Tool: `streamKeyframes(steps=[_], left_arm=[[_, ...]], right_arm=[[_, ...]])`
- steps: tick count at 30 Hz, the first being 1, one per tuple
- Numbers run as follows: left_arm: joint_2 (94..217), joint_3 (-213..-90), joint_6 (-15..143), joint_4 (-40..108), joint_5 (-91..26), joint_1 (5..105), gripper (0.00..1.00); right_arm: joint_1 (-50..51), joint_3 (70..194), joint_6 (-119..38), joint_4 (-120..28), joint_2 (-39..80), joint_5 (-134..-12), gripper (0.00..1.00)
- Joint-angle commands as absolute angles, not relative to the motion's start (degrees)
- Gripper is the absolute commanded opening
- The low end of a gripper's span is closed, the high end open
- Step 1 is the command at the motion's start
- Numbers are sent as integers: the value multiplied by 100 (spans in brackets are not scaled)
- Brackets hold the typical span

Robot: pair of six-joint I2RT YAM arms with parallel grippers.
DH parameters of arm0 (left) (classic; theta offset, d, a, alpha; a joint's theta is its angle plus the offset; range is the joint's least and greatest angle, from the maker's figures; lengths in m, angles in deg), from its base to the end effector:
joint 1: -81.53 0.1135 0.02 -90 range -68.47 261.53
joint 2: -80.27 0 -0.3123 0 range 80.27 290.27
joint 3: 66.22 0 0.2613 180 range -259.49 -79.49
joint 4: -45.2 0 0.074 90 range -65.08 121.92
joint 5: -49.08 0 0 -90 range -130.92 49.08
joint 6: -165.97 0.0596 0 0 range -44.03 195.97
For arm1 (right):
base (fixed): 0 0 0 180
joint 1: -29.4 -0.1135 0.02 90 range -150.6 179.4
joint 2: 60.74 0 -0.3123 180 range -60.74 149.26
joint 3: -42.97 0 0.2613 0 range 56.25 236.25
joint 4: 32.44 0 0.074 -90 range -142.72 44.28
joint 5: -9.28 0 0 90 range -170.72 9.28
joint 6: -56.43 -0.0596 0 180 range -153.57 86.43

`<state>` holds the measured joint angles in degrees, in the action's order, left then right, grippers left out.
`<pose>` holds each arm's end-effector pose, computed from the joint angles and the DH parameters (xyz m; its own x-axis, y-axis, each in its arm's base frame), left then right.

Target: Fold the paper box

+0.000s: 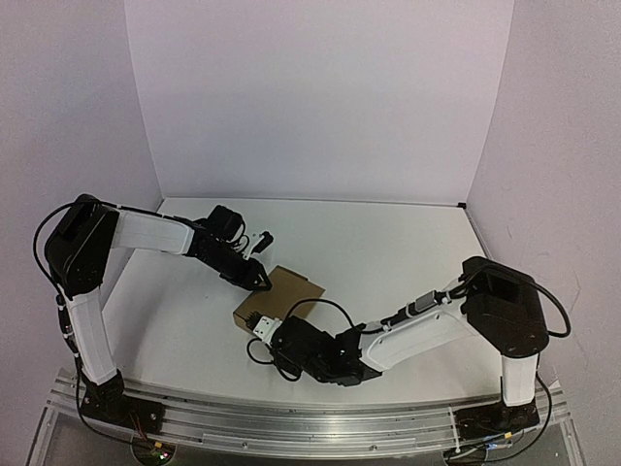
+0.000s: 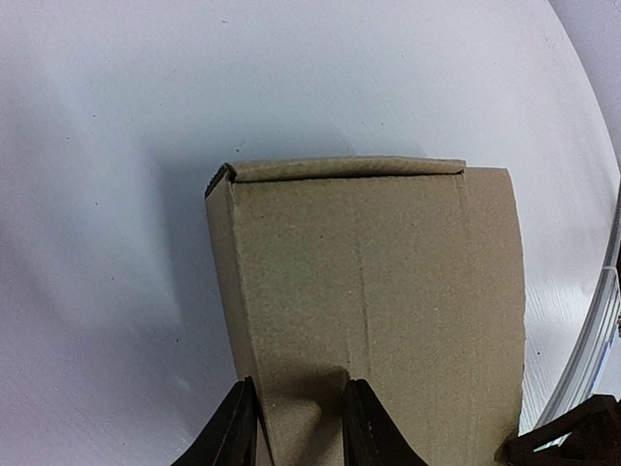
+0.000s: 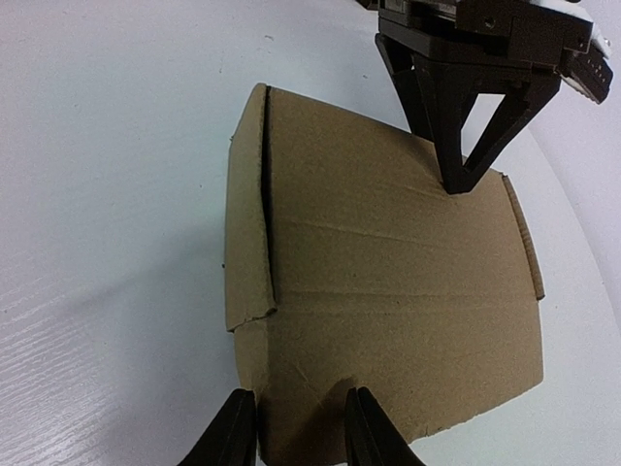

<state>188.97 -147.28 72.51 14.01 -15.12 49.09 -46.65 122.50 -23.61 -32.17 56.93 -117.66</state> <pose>0.3386 -0.2459 0.1789 -0.7614 0.4196 -0.4942 0.6283 0.6655 -0.4030 0.1472 0.4442 0.1540 -0.0314 -0.6997 -0.7137 -0.6770 0.5402 -0.4999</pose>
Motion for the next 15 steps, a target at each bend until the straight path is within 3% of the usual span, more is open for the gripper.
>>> streamKeyframes(steps=[1,8,15], left_arm=[[19011,-14497,7298,898,-1662,4857,30],[19009,-14480,7290,908,-1649,4857,30],[19004,-14471,7266,910,-1661,4852,30]], right_arm=[[-4651,12526,-2432,-3131,5895,-11891,32],[-4647,12550,-2735,-2796,6116,-11999,28],[-4645,12551,-3260,-2425,6252,-11818,31]])
